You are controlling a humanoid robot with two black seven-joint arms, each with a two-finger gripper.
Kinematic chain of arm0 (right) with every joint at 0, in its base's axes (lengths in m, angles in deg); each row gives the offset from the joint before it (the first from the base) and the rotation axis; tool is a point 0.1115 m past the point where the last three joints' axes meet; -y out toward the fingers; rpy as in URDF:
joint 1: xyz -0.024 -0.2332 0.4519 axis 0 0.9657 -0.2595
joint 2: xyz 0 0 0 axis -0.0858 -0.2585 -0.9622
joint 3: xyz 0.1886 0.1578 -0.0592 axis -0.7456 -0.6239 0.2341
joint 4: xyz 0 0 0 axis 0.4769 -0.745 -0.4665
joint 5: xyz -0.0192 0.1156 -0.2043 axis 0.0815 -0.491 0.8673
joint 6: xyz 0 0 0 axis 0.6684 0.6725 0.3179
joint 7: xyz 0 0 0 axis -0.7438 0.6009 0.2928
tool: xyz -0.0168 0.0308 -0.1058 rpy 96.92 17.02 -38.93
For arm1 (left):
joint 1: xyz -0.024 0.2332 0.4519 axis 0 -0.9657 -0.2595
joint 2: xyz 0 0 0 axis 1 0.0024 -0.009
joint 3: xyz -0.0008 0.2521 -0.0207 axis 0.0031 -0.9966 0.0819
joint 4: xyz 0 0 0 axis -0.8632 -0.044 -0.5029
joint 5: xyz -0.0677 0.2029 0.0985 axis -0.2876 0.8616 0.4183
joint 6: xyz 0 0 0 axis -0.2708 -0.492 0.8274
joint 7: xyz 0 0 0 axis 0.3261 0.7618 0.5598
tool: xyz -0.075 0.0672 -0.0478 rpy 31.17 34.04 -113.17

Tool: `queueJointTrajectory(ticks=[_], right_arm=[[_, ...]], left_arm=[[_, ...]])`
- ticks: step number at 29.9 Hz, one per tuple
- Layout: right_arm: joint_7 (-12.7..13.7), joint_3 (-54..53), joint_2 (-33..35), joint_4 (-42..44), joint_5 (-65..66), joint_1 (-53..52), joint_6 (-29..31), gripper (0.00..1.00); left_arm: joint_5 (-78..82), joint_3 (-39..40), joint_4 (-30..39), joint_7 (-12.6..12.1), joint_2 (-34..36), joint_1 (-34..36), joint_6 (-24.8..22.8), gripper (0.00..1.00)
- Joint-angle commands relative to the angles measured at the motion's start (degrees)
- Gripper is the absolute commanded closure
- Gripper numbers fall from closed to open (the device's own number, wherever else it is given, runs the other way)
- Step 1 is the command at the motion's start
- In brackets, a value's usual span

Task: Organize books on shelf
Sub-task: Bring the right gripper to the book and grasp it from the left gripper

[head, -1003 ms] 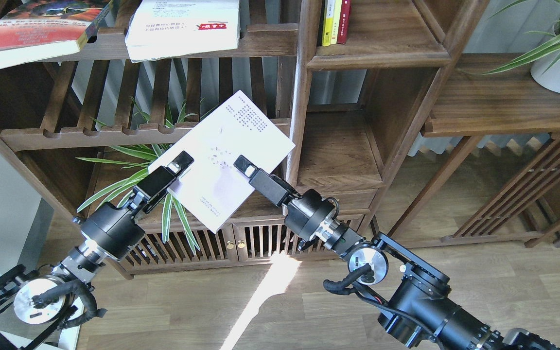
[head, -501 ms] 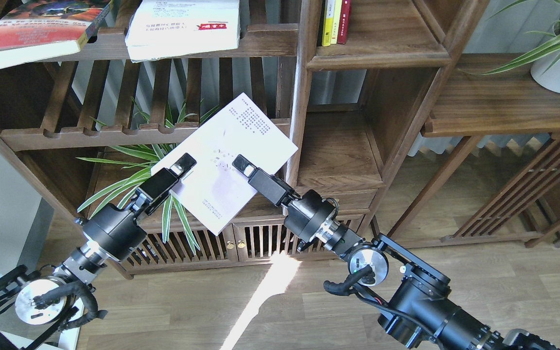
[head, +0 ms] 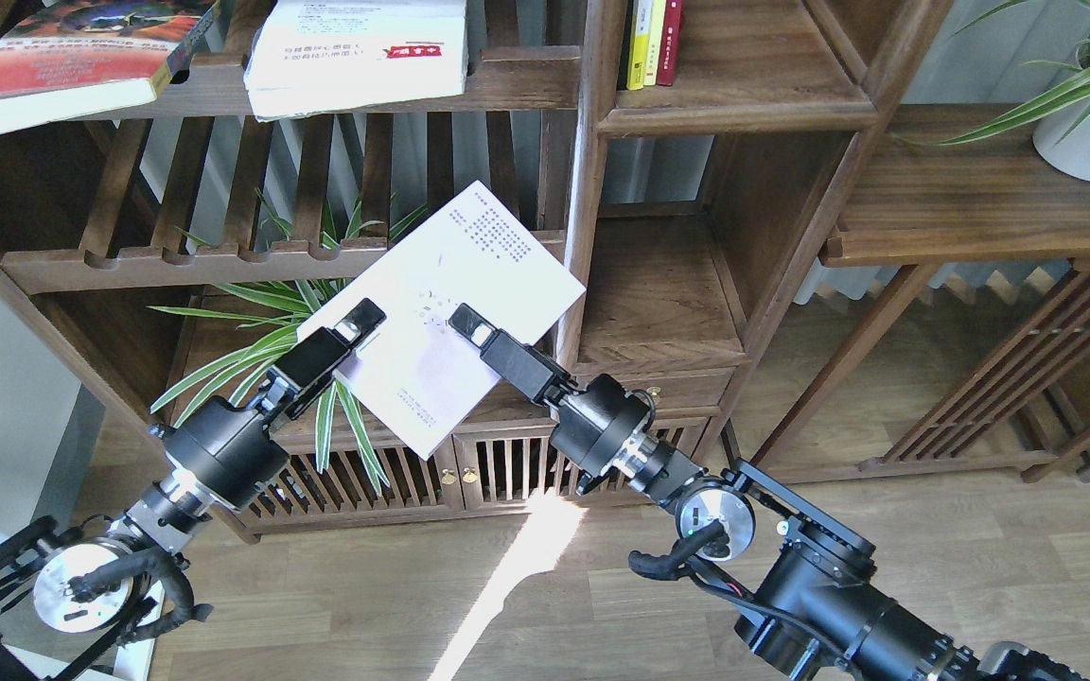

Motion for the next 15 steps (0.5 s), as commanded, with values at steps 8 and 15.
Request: queueJointTrajectory(ticks=[8, 15], right_arm=[[-0.09, 0.00, 0.00, 0.00, -0.19, 0.00, 0.22, 0.27], [-0.18, 0.00, 0.00, 0.00, -2.82, -0.09, 2.42, 0.49]], left_arm=[[0.06, -1.00, 0.28, 0.12, -0.01, 1.18, -0.01, 0.98], [0.06, -0.92, 0.28, 0.21, 0.17, 1.09, -0.01, 0.98]])
